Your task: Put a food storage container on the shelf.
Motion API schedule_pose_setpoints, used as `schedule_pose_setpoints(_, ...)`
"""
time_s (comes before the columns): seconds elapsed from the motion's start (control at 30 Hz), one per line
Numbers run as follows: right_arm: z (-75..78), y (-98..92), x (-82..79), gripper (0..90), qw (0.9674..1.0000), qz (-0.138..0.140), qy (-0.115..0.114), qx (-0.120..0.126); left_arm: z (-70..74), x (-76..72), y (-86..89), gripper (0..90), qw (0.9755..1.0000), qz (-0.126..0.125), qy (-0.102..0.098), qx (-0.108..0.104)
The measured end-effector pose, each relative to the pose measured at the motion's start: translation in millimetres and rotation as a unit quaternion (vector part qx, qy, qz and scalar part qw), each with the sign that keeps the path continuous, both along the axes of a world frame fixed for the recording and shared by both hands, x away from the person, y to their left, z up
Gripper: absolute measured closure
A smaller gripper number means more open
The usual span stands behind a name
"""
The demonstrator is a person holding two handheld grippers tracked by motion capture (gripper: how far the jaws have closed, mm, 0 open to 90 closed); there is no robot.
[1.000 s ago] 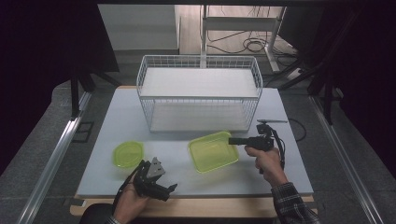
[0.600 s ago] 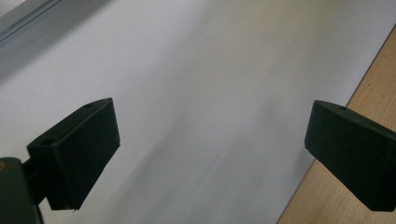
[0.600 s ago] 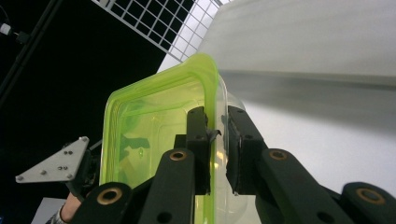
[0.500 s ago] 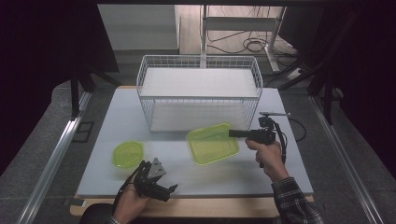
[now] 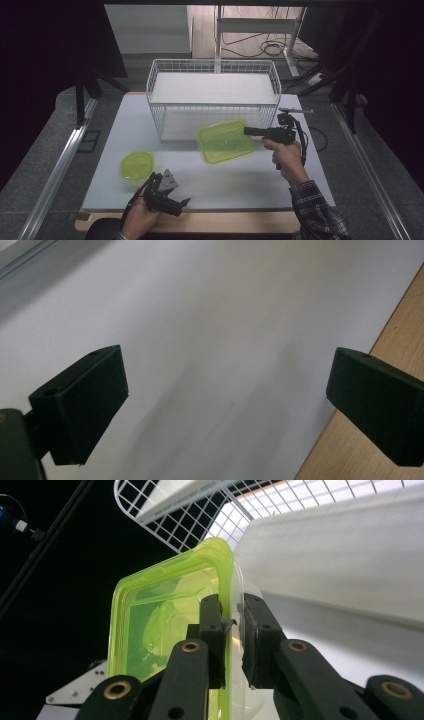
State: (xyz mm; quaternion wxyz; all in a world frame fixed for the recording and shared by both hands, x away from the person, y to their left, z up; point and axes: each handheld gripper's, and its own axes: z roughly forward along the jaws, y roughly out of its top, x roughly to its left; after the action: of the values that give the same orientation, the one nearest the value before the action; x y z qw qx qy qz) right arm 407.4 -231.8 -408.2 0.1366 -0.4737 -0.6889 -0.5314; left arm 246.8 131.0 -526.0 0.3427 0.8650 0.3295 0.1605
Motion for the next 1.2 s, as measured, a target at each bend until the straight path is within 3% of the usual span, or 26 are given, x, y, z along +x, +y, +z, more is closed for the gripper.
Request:
schedule_pose_setpoints(0.47, 34.3, 4.6, 15.4, 80.0, 0.9995, -0.017, -0.016, 0.019, -0.5, 0.1, -0.3, 3.0, 1.0, -0.003, 0.001, 0.001)
schedule_pose_setpoints(1.2, 80.2, 24.4, 42.6, 80.1, 0.9976, -0.047, -0.05, 0.015, -0.4, 0.0, 0.0, 3.0, 1.0, -0.003, 0.001, 0.0)
